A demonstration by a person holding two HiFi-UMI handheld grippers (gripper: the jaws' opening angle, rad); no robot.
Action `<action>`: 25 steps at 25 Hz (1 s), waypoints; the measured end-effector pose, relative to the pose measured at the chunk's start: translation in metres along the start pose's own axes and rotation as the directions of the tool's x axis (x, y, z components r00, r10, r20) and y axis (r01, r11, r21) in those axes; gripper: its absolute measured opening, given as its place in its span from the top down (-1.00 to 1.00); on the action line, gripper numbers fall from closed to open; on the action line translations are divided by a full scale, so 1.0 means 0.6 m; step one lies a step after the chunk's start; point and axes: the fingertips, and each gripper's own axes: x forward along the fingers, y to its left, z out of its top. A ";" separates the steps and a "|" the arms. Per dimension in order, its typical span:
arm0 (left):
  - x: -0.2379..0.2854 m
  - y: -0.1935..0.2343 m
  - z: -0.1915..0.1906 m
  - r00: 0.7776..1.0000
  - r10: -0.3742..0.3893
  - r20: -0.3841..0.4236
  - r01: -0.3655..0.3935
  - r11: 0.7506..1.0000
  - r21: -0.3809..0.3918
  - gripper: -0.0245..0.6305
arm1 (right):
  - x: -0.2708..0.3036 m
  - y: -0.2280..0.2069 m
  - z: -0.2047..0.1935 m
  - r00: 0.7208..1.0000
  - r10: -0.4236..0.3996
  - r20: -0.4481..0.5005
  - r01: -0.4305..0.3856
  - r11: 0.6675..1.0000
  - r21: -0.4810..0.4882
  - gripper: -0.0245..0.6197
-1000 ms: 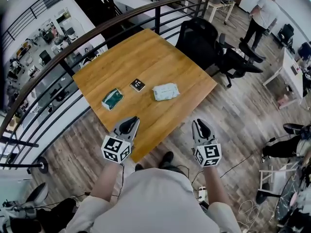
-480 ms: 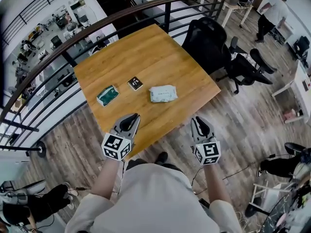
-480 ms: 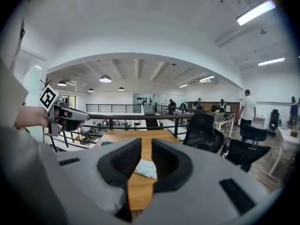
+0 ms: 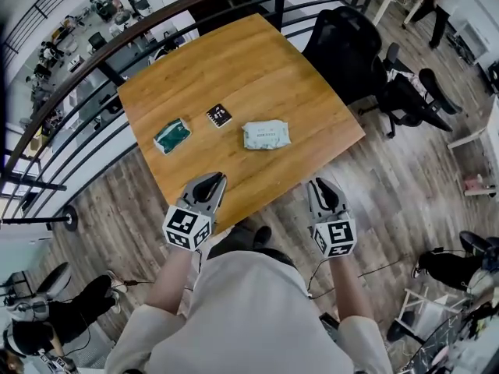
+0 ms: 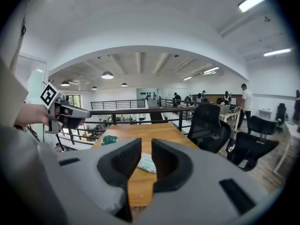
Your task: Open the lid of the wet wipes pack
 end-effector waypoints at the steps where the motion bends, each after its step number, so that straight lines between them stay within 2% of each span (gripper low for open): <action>1: 0.004 0.004 -0.001 1.000 -0.001 -0.002 0.001 1.000 0.000 0.84 | 0.005 0.000 -0.003 1.000 0.001 -0.004 -0.001 1.000 0.001 0.76; 7: 0.042 0.037 -0.008 0.999 -0.035 -0.025 0.035 0.999 0.001 0.84 | 0.041 -0.005 -0.011 0.999 -0.010 -0.038 0.010 1.000 0.006 0.76; 12: 0.092 0.070 -0.024 0.995 -0.083 -0.061 0.085 0.995 0.041 0.84 | 0.086 -0.013 -0.025 0.996 -0.032 -0.078 0.033 0.999 0.004 0.76; 25: 0.202 0.152 -0.108 0.970 -0.178 -0.166 0.199 0.973 0.118 0.84 | 0.240 -0.017 -0.107 0.980 -0.049 -0.190 0.055 0.998 0.023 0.76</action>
